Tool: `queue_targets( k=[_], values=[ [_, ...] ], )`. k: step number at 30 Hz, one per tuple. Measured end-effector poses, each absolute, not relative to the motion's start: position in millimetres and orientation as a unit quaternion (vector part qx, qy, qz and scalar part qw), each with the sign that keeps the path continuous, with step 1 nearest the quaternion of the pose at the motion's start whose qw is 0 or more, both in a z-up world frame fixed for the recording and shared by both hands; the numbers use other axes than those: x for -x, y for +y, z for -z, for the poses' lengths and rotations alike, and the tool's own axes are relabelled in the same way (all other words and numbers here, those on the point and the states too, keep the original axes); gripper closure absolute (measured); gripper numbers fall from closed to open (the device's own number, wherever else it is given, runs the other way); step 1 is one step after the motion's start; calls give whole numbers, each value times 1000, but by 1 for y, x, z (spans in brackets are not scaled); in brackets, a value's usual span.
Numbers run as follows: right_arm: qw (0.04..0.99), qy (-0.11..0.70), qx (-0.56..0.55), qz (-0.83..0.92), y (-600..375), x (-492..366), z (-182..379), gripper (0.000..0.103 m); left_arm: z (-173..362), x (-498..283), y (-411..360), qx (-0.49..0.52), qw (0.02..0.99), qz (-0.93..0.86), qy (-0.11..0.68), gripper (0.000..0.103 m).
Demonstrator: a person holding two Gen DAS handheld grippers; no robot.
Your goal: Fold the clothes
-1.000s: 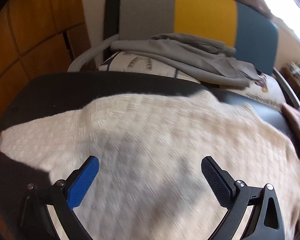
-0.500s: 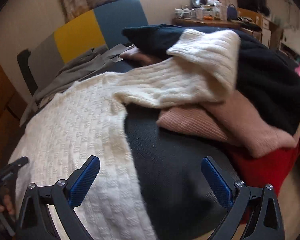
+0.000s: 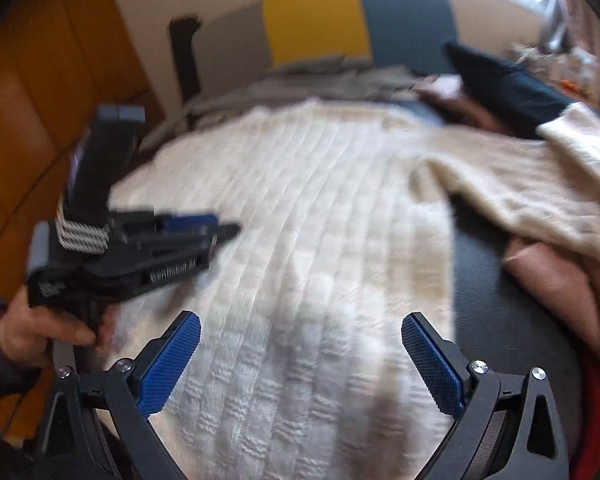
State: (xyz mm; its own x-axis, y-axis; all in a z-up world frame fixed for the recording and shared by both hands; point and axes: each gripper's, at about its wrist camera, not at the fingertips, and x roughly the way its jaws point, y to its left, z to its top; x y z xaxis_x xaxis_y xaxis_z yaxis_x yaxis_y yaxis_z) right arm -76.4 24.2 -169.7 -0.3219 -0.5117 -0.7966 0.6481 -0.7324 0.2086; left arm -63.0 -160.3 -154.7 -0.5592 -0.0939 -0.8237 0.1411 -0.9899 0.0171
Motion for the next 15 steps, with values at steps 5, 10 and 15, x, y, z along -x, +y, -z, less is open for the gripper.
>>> queue_targets(
  k=[5,10,15],
  values=[
    [353,137,-432,818,32,64,187,0,145,82,-166,-487,35,871,47,75],
    [343,133,-396,841,34,51,190,0,87,142,-142,-465,-123,863,154,72],
    [346,122,-376,851,38,48,191,0,85,237,-100,-487,-241,796,266,60]
  ],
)
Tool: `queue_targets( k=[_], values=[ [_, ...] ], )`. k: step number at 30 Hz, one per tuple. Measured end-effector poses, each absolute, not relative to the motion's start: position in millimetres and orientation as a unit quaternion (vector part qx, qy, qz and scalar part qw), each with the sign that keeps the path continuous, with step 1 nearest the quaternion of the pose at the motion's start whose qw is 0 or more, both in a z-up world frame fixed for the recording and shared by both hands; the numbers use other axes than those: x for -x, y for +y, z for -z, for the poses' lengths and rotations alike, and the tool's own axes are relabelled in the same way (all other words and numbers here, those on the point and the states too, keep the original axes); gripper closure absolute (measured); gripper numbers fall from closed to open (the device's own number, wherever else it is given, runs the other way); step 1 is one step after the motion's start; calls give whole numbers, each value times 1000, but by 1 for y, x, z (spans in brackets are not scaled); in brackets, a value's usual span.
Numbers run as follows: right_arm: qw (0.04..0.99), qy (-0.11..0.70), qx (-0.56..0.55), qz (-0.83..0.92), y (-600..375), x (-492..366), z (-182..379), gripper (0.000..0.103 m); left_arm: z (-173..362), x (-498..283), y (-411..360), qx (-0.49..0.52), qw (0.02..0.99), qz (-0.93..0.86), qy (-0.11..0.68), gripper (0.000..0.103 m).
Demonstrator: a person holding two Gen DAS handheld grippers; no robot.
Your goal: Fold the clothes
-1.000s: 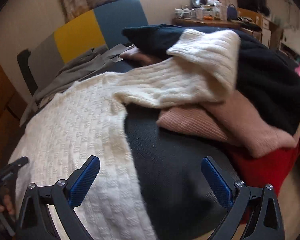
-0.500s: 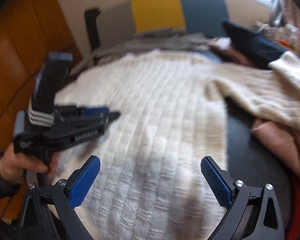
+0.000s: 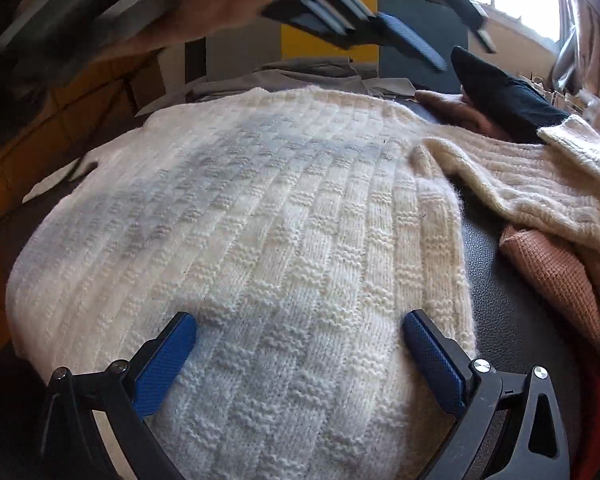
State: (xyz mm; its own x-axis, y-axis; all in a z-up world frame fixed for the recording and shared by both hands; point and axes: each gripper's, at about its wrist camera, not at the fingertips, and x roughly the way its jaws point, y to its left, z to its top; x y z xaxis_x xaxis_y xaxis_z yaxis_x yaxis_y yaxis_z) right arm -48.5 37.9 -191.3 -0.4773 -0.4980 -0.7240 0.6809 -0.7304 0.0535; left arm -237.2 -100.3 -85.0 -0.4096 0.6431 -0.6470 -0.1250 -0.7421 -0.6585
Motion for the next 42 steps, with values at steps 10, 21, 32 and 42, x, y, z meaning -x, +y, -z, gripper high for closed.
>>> queue_targets(
  k=[10,21,32,42],
  values=[
    [361,115,-349,857,43,48,194,0,133,330,-9,530,282,-738,-309,52],
    [364,112,-336,862,47,44,195,0,137,350,23,529,272,-740,-314,97],
    [355,123,-343,861,42,44,193,0,68,322,-65,400,233,-816,-346,97],
    [337,130,-361,860,35,46,191,0,80,213,-250,352,86,-854,-374,97]
  ],
)
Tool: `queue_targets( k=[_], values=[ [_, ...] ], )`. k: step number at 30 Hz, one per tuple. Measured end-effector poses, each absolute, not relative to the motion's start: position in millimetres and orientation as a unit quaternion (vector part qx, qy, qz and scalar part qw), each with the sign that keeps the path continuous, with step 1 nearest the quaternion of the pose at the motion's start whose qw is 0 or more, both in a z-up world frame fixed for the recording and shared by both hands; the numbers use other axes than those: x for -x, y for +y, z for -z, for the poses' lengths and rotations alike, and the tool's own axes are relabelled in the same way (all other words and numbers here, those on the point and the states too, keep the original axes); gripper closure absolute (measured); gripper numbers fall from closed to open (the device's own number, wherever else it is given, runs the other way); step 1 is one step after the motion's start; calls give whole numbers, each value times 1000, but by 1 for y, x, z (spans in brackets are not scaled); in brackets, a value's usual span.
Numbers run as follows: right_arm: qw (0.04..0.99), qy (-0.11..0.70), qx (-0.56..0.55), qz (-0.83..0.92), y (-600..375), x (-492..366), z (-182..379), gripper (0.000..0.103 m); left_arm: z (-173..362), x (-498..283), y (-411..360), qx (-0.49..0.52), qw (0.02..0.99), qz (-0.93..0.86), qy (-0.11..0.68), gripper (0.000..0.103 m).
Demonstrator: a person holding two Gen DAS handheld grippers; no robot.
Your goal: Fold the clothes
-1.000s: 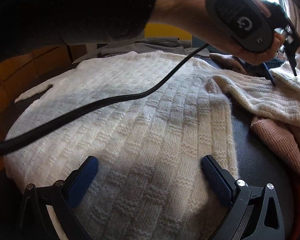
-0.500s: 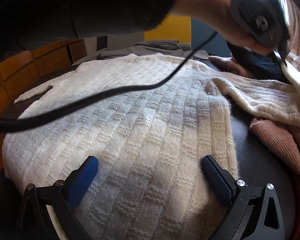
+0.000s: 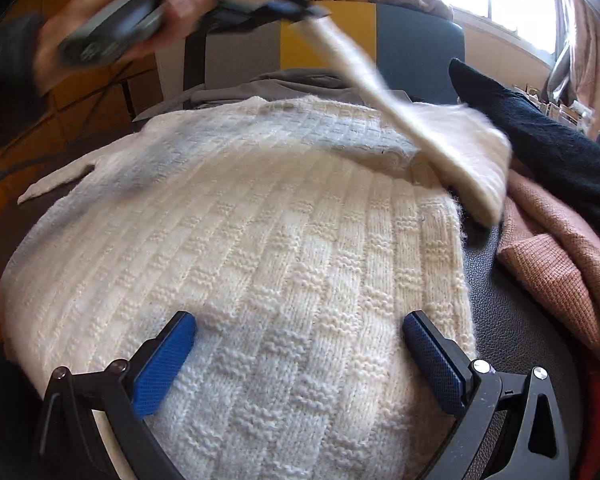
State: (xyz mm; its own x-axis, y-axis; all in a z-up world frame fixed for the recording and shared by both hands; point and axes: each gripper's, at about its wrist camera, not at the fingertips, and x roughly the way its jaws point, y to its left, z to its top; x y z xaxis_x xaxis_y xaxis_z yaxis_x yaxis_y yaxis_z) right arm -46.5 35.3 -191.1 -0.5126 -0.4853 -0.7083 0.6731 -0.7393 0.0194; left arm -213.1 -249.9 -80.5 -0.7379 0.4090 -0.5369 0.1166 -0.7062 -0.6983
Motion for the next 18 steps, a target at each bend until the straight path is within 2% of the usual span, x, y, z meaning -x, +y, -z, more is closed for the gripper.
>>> queue_targets(
  k=[6,10,12,18],
  values=[
    [326,133,-372,859,33,47,191,0,147,146,-324,375,17,-839,-393,97],
    [321,136,-379,857,30,49,190,0,177,117,-330,385,5,-831,-402,96],
    [317,137,-383,857,30,50,190,0,187,104,-334,386,10,-822,-418,82],
    [310,139,-390,856,27,52,189,0,197,91,-364,360,8,-801,-479,70]
  ],
)
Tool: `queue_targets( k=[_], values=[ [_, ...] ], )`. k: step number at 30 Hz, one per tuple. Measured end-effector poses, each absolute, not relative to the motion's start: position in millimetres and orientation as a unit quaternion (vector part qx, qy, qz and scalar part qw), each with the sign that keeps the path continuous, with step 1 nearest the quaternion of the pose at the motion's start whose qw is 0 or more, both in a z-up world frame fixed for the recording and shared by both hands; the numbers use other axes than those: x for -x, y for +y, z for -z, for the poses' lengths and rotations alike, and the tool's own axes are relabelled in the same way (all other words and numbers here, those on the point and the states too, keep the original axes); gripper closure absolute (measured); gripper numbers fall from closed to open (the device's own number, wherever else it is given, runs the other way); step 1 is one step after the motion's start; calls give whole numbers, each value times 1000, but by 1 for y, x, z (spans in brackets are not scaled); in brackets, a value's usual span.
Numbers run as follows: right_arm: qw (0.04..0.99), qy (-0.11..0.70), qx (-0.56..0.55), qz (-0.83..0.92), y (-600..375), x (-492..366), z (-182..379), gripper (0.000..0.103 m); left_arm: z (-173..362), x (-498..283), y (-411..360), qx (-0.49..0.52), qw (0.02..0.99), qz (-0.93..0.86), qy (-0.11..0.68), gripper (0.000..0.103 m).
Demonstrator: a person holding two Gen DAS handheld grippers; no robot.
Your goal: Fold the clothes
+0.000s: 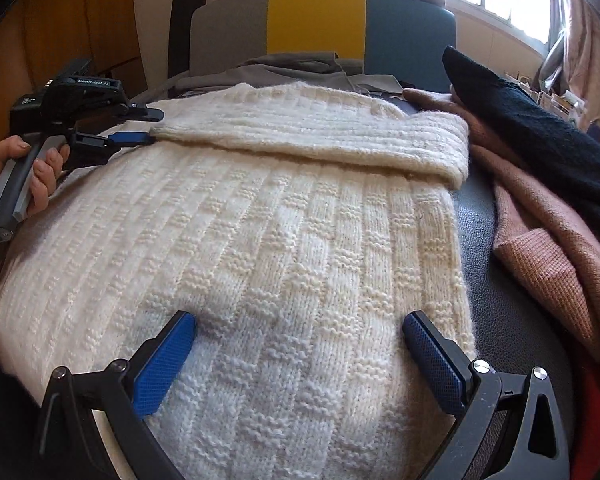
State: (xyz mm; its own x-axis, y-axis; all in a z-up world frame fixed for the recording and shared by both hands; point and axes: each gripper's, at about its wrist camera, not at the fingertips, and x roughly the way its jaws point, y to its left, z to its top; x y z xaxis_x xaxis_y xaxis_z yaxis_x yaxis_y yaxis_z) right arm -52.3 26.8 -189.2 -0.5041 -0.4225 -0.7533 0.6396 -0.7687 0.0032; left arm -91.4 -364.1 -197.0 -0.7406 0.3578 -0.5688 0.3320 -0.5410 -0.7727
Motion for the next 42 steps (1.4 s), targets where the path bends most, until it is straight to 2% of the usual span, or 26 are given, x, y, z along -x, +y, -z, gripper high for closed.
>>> queue_targets(
  k=[10,12,16,19,23,27,31,35,42],
  values=[
    [308,138,-395,854,23,53,188,0,191,159,-353,397,61,-794,-457,68],
    [308,138,-397,853,23,52,187,0,180,169,-341,411,72,-799,-434,91],
    [312,142,-417,842,18,59,179,0,140,173,-338,375,78,-818,-430,94],
    [331,74,-408,848,29,68,156,0,99,167,-346,325,94,-835,-435,94],
    [368,-119,-398,832,59,99,127,0,51,156,-353,287,108,-857,-414,94],
    [388,-320,-426,752,75,136,139,0,29,125,-372,263,109,-871,-401,94],
    [362,-451,-439,688,74,176,165,0,36,101,-388,263,93,-873,-400,94],
    [336,-471,-458,674,55,202,181,0,57,87,-406,273,68,-866,-414,94],
    [282,-428,-484,709,23,233,187,0,88,81,-427,301,49,-856,-417,94]
  ],
)
